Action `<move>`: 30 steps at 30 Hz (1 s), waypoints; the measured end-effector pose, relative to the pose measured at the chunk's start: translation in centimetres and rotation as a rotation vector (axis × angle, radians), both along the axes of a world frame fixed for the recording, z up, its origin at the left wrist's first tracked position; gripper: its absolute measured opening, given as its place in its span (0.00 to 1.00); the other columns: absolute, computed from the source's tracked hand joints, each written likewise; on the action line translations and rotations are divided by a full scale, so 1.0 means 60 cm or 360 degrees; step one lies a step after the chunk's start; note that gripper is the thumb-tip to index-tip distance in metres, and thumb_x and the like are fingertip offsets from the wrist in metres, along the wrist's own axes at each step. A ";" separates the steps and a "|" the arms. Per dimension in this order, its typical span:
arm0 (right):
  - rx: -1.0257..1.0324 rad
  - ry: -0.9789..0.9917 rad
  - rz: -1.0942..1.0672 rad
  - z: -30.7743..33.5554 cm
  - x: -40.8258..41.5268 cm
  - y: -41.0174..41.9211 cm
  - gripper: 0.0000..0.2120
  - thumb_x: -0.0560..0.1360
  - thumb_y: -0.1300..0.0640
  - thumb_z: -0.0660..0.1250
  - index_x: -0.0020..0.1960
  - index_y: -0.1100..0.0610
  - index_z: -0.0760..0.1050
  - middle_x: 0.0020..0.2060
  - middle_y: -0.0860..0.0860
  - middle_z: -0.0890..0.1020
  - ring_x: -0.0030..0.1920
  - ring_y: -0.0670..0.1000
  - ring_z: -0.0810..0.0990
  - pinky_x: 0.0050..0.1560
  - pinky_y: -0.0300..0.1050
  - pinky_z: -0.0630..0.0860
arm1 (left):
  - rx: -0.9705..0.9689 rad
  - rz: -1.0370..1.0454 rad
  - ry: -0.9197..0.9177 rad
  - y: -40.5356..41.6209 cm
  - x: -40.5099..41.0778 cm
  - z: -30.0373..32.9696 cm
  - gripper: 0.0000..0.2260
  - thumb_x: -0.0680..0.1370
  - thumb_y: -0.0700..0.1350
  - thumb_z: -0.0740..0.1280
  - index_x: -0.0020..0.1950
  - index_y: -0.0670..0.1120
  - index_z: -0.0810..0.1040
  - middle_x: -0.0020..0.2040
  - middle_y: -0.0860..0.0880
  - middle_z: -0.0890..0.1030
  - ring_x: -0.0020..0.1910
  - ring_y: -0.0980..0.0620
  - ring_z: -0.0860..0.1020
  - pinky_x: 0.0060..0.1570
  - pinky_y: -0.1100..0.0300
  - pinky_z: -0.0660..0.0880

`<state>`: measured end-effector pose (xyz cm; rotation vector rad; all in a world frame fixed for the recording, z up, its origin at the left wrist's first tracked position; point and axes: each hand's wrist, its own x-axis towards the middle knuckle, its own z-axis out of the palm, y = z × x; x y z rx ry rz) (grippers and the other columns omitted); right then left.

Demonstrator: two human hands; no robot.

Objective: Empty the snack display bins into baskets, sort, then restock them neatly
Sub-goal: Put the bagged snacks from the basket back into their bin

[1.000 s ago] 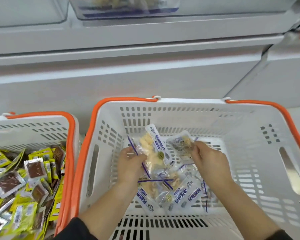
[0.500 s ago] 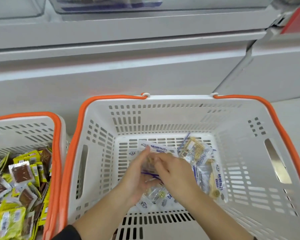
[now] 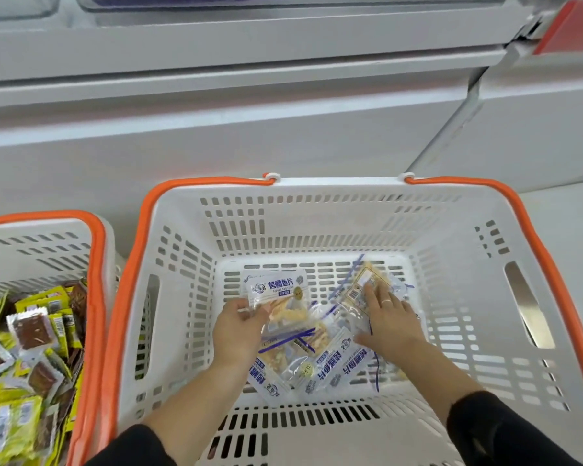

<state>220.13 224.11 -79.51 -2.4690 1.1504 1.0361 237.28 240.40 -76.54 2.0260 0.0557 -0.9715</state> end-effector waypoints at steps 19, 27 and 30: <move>0.0587 -0.1143 -0.0439 0.162 0.043 -0.020 0.05 0.70 0.49 0.75 0.40 0.47 0.80 0.34 0.42 0.82 0.37 0.41 0.80 0.39 0.36 0.73 | -0.0563 -0.0264 -0.0438 -0.008 0.029 0.054 0.07 0.82 0.47 0.60 0.49 0.51 0.77 0.43 0.57 0.82 0.43 0.68 0.79 0.42 0.76 0.71; 0.0594 -0.1201 -0.0540 0.125 0.066 0.021 0.10 0.68 0.47 0.76 0.36 0.47 0.76 0.23 0.40 0.75 0.25 0.39 0.71 0.31 0.37 0.68 | -0.0406 -0.1038 0.0267 -0.007 -0.002 0.053 0.15 0.76 0.60 0.62 0.51 0.53 0.81 0.48 0.56 0.82 0.47 0.65 0.80 0.46 0.70 0.73; 0.0655 -0.1252 -0.0606 0.122 0.070 0.034 0.07 0.69 0.47 0.76 0.41 0.48 0.79 0.32 0.45 0.82 0.34 0.43 0.80 0.41 0.46 0.79 | -0.0327 -0.1219 0.0262 -0.005 -0.014 0.045 0.14 0.73 0.56 0.71 0.57 0.56 0.79 0.51 0.58 0.82 0.48 0.66 0.79 0.44 0.70 0.74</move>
